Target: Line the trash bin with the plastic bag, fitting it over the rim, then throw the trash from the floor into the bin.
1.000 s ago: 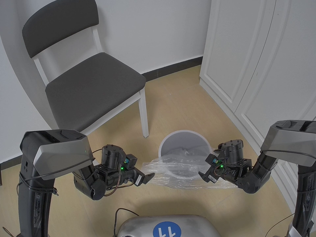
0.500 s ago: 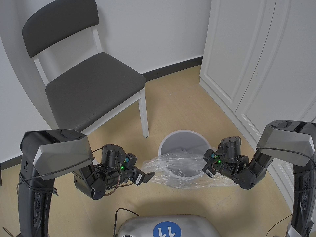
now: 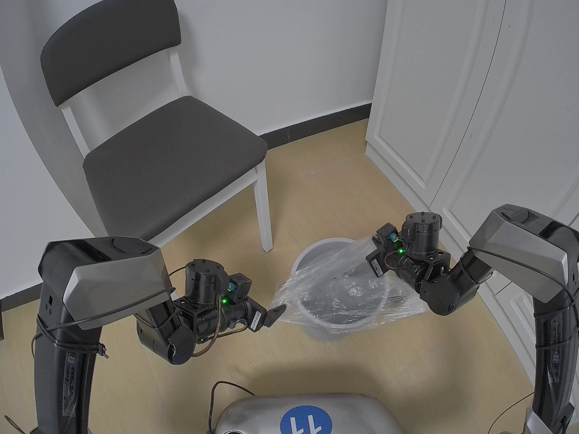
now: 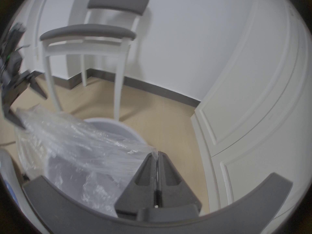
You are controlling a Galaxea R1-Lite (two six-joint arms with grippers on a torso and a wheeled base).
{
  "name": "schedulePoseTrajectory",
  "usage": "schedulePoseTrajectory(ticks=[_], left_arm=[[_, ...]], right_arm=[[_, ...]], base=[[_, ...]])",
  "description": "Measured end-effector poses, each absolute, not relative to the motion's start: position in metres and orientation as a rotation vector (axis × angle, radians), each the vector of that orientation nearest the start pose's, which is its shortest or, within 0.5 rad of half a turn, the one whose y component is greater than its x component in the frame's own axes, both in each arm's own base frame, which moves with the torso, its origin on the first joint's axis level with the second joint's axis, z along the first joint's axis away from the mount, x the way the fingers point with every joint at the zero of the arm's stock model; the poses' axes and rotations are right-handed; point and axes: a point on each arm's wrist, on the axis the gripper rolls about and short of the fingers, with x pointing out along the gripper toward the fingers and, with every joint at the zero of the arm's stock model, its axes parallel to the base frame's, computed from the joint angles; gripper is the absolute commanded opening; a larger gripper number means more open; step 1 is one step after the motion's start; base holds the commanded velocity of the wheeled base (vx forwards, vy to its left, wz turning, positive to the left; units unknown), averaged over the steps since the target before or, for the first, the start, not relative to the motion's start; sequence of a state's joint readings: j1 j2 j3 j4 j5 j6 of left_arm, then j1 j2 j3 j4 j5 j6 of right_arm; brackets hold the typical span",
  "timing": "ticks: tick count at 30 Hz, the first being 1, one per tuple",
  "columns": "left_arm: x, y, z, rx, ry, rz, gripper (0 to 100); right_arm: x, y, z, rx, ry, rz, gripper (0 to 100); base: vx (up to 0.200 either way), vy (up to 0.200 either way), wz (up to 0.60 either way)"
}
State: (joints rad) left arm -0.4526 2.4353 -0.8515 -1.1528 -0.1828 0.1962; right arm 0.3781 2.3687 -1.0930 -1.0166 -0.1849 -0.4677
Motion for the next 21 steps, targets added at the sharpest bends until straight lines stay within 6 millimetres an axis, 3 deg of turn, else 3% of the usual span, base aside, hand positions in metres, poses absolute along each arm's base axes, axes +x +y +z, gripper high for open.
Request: schedulePoseTrajectory(ticks=[4, 12, 21], left_arm=[[0.353, -0.177, -0.024, 0.244, 0.367, -0.667, 100], [0.353, -0.177, -0.026, 0.245, 0.369, -0.666, 100], [0.354, -0.177, -0.027, 0.244, 0.370, -0.666, 100]], right_arm=[[0.425, 0.162, 0.041, -0.452, 0.149, 0.172, 0], [0.457, 0.176, 0.025, -0.362, 0.043, 0.095, 0], [0.487, 0.206, 0.026, -0.206, -0.139, 0.081, 0]], base=[[0.000, 0.000, 0.00], [0.000, 0.000, 0.00], [0.000, 0.000, 0.00]])
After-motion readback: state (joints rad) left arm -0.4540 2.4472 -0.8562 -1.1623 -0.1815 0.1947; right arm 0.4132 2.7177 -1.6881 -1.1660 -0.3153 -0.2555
